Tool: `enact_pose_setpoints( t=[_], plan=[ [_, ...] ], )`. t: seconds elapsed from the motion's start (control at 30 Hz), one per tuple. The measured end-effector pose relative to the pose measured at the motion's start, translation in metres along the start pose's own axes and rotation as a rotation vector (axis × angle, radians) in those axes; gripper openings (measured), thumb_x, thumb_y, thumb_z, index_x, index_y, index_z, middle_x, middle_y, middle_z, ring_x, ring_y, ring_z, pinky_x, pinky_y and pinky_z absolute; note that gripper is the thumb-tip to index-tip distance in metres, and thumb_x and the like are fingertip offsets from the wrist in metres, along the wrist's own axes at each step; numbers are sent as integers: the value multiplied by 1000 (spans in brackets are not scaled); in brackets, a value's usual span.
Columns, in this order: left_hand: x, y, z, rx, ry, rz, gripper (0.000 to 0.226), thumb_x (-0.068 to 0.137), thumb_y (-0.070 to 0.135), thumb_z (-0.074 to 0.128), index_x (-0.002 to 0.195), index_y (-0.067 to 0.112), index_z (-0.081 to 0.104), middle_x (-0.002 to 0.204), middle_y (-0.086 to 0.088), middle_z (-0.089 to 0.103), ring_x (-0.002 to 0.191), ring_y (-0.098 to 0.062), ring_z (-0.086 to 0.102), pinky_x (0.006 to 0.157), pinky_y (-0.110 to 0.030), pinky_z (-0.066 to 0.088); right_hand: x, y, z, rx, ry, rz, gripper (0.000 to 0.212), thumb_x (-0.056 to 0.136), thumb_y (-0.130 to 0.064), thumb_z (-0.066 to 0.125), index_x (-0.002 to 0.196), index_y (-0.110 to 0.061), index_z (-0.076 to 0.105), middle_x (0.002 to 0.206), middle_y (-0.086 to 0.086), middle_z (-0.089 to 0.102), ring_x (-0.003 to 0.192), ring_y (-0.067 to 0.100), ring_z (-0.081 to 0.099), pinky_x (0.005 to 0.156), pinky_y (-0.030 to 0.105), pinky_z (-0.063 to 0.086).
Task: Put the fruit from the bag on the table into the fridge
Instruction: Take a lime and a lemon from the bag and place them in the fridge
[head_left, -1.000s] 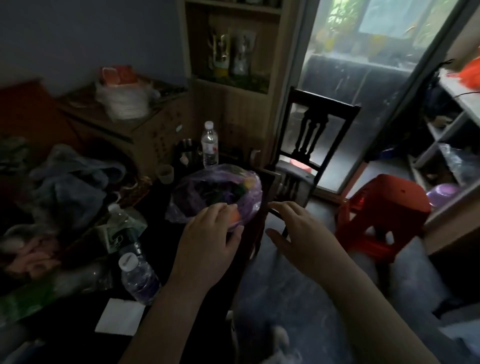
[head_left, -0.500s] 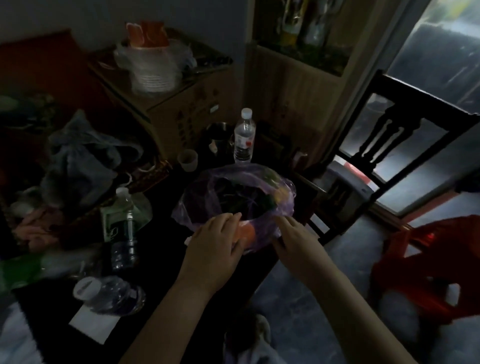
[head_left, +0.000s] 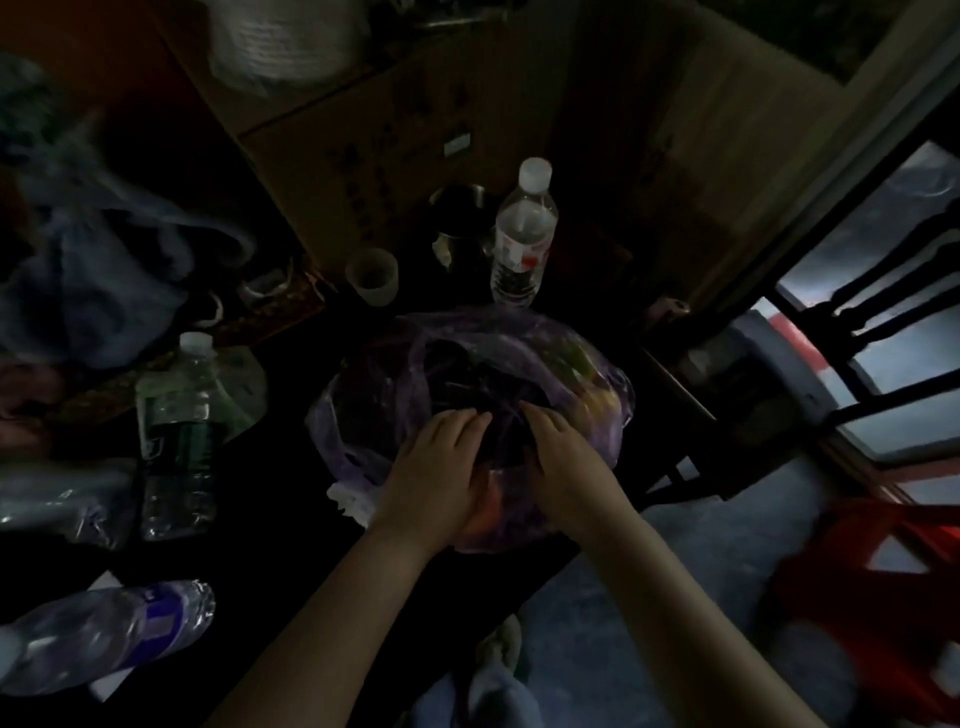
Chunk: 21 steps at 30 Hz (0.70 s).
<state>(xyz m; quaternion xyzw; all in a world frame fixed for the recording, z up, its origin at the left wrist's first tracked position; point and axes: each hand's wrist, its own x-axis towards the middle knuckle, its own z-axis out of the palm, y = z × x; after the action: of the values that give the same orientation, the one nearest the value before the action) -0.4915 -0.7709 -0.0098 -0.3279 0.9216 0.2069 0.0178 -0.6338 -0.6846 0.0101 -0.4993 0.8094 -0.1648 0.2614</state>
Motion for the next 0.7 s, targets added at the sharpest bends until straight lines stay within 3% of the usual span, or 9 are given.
enact_pose_setpoints(
  t=[0.1,0.27,0.5,0.7],
  plan=[
    [16,-7,11,27,-51,-16,58,95,22,39,150,22,18,155,4,18,143,-17,12,114,-36,22,20,4,7,20,-32,-1,55,96,-17,43,148,-15,26,151,4,33,136,20,33,110,29,30],
    [29,-12,22,-23,-50,-51,56,97,21,38,149,22,20,155,2,17,142,-19,14,113,-35,23,35,19,9,-45,-41,21,56,97,-25,43,149,-15,24,153,4,29,140,20,26,112,28,22],
    [40,-18,31,-104,24,-50,54,90,8,52,142,14,38,147,-4,34,135,-23,28,108,-35,33,38,41,-5,-98,5,37,54,98,-29,44,147,-14,28,154,6,27,143,18,20,116,31,13],
    [50,-7,31,-125,41,-9,56,85,0,52,138,15,44,137,-3,40,129,-22,32,99,-41,43,44,60,-22,-103,89,32,52,94,-21,49,144,-13,36,152,4,31,141,18,24,114,31,20]
  ],
)
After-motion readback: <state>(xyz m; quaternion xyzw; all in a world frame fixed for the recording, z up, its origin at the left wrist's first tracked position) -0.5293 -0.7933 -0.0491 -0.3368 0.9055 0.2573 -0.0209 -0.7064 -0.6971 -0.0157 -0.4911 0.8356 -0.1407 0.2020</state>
